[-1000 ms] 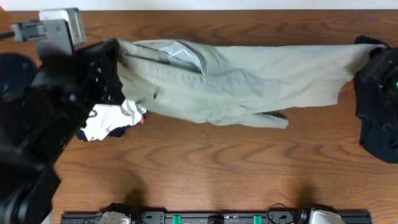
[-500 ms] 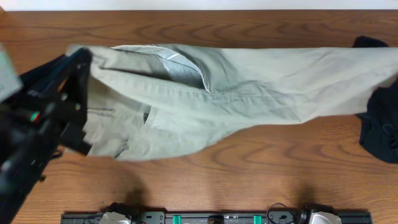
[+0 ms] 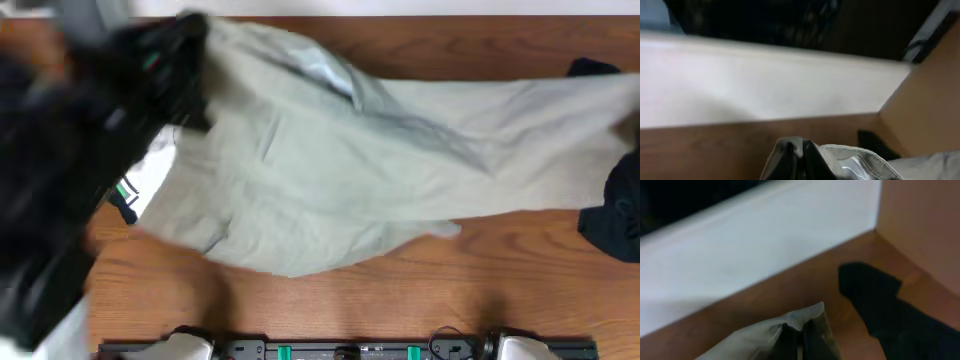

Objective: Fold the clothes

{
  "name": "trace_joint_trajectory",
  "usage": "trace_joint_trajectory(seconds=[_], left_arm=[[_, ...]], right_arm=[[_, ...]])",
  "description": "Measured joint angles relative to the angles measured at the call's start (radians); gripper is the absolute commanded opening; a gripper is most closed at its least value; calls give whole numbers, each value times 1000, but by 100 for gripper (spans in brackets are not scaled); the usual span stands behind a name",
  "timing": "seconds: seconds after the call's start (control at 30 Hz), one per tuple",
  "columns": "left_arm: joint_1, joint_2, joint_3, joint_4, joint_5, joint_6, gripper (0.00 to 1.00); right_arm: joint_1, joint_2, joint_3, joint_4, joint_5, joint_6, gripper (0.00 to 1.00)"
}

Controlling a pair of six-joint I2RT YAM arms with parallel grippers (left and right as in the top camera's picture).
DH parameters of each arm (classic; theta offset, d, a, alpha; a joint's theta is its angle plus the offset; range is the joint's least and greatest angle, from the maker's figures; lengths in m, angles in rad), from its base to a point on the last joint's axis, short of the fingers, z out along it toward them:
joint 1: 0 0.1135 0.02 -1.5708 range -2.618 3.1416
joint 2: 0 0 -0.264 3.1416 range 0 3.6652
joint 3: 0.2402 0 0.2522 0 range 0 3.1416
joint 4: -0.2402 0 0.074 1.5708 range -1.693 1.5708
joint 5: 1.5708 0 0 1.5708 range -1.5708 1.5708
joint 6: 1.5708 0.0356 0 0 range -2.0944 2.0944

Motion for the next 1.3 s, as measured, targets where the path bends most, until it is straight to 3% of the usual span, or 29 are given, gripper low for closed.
trace_joint_trajectory(seconds=[0.23, 0.33, 0.4, 0.53, 0.73, 1.0, 1.3], left_arm=[[-2, 268, -2, 88, -85, 23, 7], [-2, 393, -2, 169, -112, 54, 17], [3, 473, -2, 222, -130, 67, 41], [25, 583, -12, 251, -153, 86, 62], [61, 565, -15, 132, -184, 110, 65], [68, 452, -11, -134, -201, 133, 70], [68, 328, -11, -311, -201, 134, 69]], right_arm=[[0, 290, -2, 73, 0, 0, 2], [0, 415, -3, 158, -21, 3, 15], [0, 483, -4, 210, -43, -3, 22], [0, 573, -9, 228, -89, -5, 37], [-8, 568, -11, 133, -110, -43, 45], [-10, 562, -11, -100, -140, -94, 49], [36, 561, -26, -172, -257, -209, 45]])
